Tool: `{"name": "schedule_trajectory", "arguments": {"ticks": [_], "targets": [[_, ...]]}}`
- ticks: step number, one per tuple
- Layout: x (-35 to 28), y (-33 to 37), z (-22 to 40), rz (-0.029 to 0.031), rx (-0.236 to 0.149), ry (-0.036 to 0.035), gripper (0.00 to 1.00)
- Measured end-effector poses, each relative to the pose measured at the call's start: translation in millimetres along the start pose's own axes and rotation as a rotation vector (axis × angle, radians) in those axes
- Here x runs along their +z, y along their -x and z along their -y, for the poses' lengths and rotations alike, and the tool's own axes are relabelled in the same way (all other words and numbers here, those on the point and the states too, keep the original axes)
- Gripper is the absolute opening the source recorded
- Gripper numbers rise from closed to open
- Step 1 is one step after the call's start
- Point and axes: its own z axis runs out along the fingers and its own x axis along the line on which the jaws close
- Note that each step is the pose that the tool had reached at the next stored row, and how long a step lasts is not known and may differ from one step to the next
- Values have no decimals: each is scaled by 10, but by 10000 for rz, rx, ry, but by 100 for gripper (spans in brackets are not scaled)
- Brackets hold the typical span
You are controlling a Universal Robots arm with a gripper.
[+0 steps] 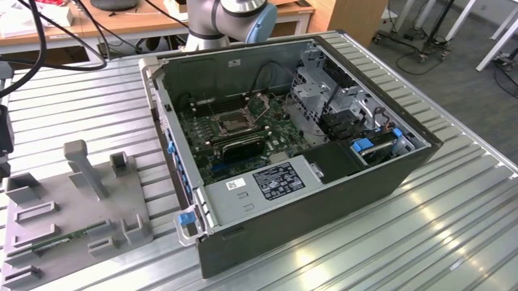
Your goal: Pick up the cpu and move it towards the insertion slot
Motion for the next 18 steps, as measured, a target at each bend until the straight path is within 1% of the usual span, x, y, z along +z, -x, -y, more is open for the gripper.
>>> {"name": "schedule_trajectory", "arguments": {"ticks": [4,9,18], "targets": [[-42,0,-1,2,0,1,55],[-122,0,-3,3,0,2,55],[-295,0,-8,3,0,1,55]]}}
